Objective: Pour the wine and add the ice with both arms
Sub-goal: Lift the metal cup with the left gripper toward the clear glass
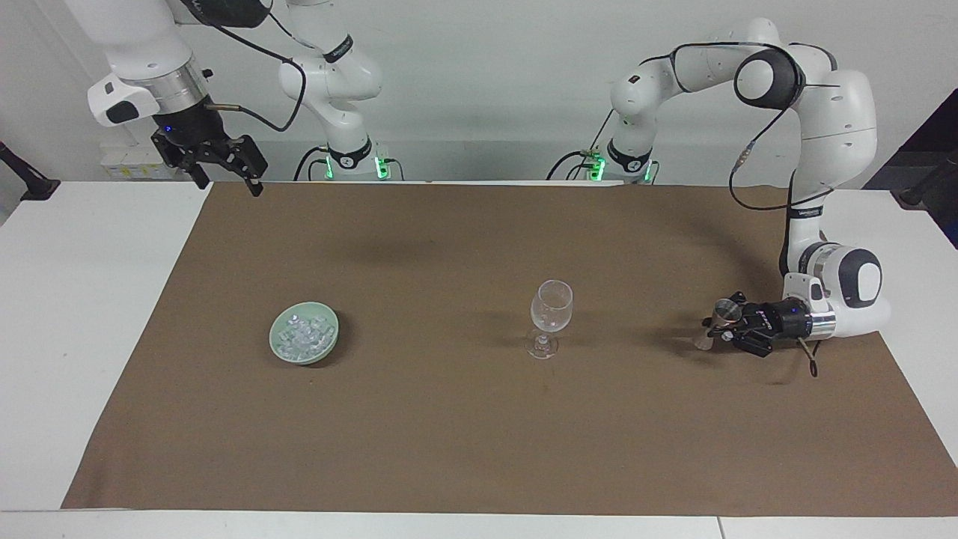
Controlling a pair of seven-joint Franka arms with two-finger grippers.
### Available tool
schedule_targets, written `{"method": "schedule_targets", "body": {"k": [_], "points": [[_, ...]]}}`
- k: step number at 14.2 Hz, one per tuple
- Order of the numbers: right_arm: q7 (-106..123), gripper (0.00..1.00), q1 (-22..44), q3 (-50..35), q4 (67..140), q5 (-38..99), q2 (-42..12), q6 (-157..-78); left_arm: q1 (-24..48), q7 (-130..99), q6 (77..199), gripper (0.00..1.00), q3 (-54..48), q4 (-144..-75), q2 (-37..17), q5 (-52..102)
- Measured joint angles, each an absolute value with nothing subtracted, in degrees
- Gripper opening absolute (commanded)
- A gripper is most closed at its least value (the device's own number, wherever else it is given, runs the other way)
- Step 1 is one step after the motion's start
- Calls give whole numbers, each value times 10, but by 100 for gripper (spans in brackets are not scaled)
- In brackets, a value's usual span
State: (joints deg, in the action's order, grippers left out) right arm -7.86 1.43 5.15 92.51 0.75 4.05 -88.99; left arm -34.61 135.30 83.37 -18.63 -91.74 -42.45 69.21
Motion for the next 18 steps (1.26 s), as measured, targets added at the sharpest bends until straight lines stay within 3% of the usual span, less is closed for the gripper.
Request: {"method": "schedule_targets", "body": {"k": [9,18], "points": [[-79,100,14,52,925,8,41,-890,-249,1275,879,3,-186,-946,-322,717],[-79,100,14,52,925,8,41,-890,-181,1252,953,3,-186,-997,-268,717]]}}
